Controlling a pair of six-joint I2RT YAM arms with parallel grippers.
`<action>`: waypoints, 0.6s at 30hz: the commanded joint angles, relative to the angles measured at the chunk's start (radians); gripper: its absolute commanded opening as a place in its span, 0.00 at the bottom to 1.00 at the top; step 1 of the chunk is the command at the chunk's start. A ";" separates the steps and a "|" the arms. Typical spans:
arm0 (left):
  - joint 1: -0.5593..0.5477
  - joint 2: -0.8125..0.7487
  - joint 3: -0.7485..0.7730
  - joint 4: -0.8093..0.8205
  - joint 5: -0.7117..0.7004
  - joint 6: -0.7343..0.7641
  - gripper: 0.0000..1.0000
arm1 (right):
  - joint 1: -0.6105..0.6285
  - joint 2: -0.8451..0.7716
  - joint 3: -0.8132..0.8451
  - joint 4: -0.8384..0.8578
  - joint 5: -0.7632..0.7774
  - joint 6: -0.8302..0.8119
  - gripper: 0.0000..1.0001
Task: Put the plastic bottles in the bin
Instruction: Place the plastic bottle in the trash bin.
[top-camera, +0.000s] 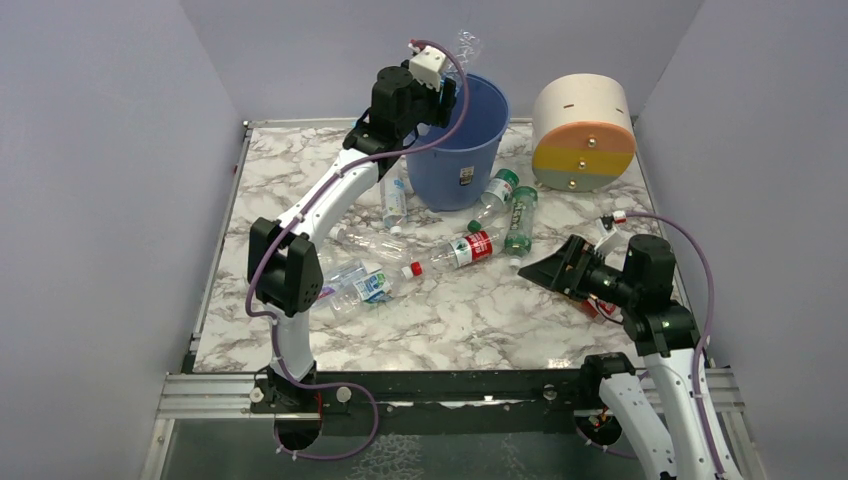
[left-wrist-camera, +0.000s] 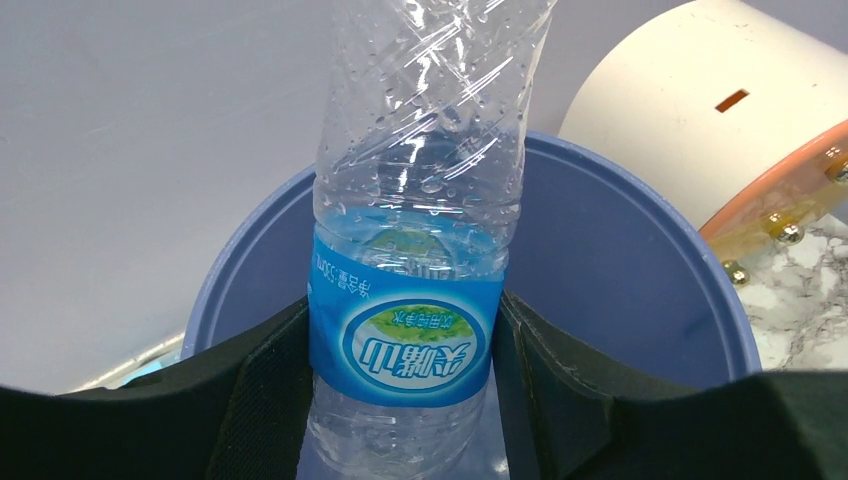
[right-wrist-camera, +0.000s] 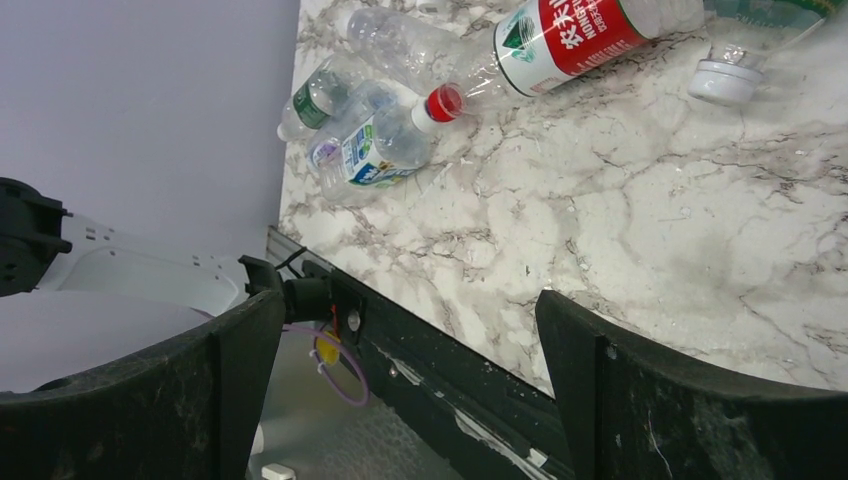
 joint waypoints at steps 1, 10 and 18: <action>0.007 -0.009 -0.001 0.036 0.020 -0.010 0.65 | 0.001 0.001 -0.021 0.022 -0.040 -0.012 1.00; 0.009 -0.059 -0.026 0.000 0.008 -0.002 0.82 | 0.001 0.011 -0.019 0.036 -0.051 -0.010 1.00; 0.009 -0.115 -0.068 -0.015 -0.004 0.005 0.97 | 0.001 0.011 -0.024 0.039 -0.059 -0.008 1.00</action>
